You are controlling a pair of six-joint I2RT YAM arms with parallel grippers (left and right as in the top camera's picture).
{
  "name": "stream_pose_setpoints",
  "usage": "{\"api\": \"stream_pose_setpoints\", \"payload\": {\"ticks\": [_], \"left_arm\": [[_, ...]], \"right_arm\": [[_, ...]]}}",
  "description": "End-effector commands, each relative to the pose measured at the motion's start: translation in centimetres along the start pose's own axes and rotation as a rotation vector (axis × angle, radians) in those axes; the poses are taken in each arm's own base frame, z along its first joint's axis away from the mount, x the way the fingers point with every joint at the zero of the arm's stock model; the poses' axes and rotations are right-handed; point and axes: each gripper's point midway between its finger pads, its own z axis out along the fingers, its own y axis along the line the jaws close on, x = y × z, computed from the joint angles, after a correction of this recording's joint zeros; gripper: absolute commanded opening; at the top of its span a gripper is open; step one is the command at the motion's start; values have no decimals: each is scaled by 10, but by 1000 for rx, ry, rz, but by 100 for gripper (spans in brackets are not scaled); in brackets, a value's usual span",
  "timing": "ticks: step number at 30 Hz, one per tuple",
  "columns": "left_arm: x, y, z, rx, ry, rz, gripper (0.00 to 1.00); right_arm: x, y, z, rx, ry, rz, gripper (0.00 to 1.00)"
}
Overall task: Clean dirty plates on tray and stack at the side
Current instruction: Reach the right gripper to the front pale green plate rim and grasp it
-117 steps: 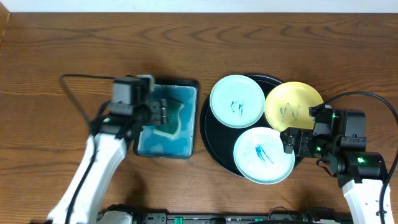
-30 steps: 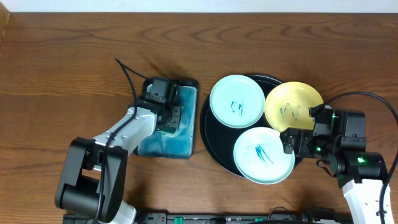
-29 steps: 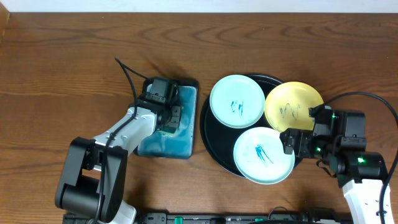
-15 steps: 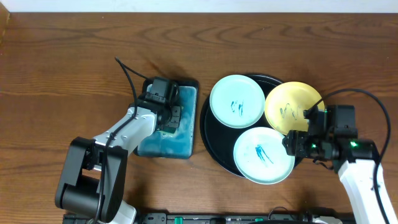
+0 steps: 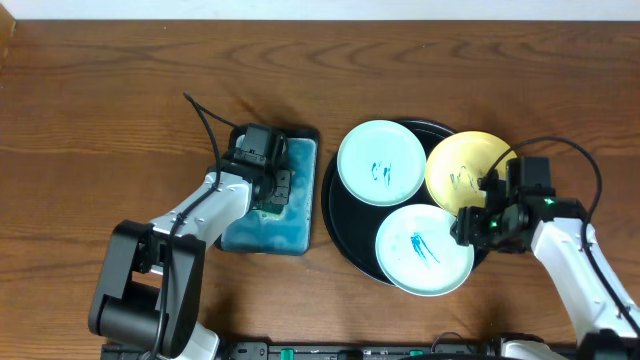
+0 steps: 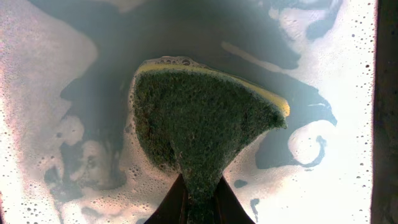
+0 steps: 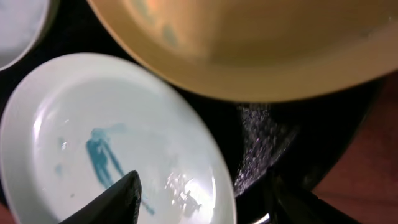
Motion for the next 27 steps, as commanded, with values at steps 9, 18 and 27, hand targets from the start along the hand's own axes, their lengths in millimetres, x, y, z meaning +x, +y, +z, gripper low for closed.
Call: {"api": "stream_pose_setpoints", "payload": {"ticks": [9, 18, 27], "left_arm": [[18, -1, 11, 6, 72, -9, 8], [18, -1, 11, 6, 72, -12, 8], [20, 0, 11, 4, 83, -13, 8]], "right_arm": [[11, -2, 20, 2, 88, 8, 46], [13, 0, 25, -13, 107, 31, 23], [12, 7, 24, -58, 105, 31, 1]]}}
